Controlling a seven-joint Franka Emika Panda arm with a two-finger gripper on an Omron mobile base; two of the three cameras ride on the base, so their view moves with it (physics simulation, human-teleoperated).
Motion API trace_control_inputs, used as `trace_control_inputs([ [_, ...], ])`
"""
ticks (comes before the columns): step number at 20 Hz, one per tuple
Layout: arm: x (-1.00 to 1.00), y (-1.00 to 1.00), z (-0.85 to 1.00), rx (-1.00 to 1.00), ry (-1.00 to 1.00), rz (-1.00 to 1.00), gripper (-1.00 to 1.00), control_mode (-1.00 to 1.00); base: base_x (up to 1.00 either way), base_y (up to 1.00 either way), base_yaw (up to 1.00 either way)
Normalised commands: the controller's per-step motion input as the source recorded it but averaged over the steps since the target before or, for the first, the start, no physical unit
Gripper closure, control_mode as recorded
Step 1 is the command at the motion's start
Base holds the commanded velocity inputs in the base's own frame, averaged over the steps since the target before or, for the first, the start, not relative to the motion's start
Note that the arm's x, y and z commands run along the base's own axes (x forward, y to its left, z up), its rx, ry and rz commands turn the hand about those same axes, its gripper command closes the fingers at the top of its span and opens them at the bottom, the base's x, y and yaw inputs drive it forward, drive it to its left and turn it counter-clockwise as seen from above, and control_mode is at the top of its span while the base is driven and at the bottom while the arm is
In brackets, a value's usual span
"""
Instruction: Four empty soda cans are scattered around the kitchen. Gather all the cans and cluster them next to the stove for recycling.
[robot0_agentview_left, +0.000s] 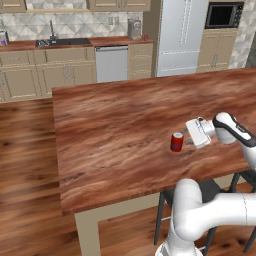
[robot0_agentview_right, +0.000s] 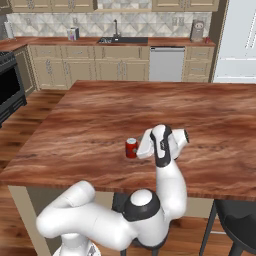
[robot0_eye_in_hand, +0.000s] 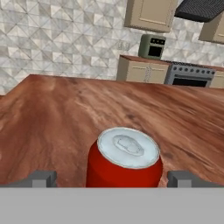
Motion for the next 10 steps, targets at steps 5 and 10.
trace_control_inputs([
  [5, -0.11, 0.09, 0.0, 0.0, 0.0, 0.0, -1.0, -1.0, 0.0, 0.0, 0.0],
  [10, -0.16, 0.1, 0.0, 0.0, 0.0, 0.0, -1.0, -1.0, 0.0, 0.0, 0.0],
])
